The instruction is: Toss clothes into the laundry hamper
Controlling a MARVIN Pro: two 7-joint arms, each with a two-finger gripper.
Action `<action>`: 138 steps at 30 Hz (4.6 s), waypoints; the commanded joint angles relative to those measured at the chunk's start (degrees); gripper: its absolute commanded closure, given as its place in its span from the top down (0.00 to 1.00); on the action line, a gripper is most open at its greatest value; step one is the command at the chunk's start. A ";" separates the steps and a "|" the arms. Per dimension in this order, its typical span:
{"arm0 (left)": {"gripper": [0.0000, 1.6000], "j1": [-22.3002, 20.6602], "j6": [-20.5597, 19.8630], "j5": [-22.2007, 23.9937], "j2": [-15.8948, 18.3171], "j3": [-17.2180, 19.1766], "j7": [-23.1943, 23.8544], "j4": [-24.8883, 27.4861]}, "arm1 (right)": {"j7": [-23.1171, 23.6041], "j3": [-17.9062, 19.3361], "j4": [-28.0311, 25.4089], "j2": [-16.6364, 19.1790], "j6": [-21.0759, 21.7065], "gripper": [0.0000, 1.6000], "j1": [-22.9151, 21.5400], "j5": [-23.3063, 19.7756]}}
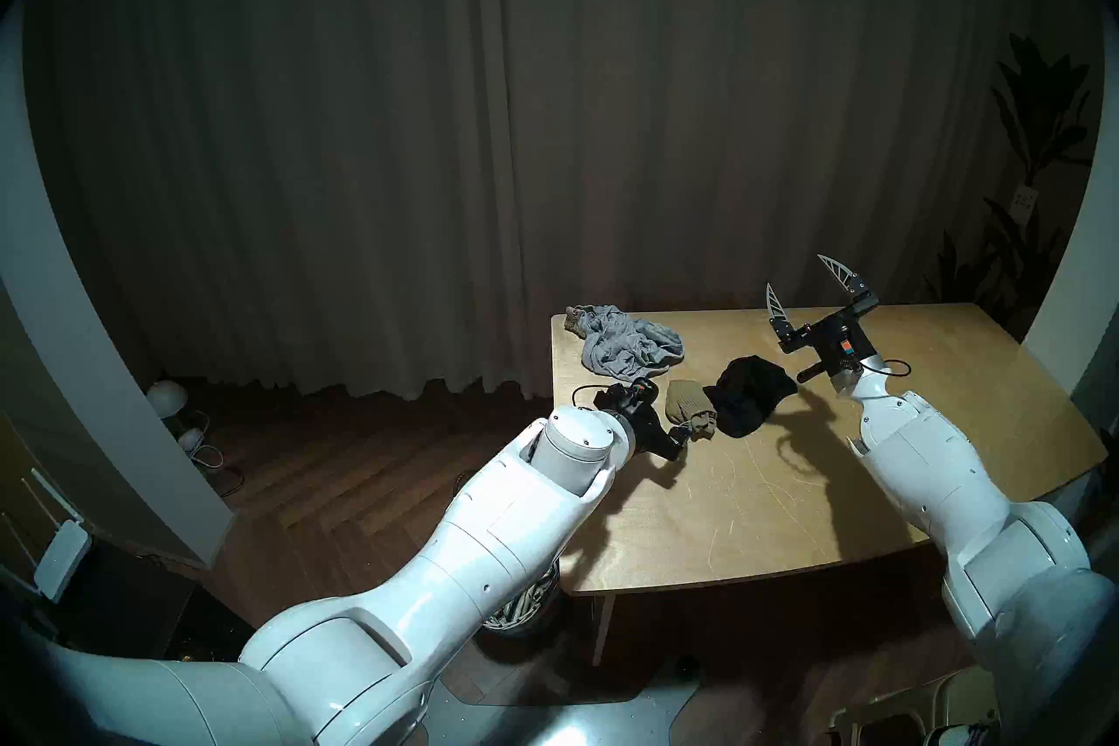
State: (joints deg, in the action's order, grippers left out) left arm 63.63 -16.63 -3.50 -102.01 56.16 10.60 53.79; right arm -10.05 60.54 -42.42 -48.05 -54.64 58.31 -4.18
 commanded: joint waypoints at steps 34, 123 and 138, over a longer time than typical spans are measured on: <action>1.00 -11.36 0.25 3.94 -9.98 -1.75 -1.59 -13.38 | 6.84 1.45 -13.86 7.65 -0.36 1.00 5.85 -4.37; 0.00 -19.33 13.43 12.66 -5.99 7.07 -2.12 -35.18 | 13.34 4.34 -42.19 26.44 -0.36 1.00 24.88 -23.01; 0.00 -21.90 20.47 16.85 -4.18 11.83 -1.89 -31.72 | 12.33 4.63 -48.99 33.30 -0.36 1.00 30.73 -31.43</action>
State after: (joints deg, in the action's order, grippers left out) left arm 44.79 -0.58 11.58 -107.39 65.70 8.47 18.16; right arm 2.94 64.24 -88.12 -19.20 -54.70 86.37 -31.73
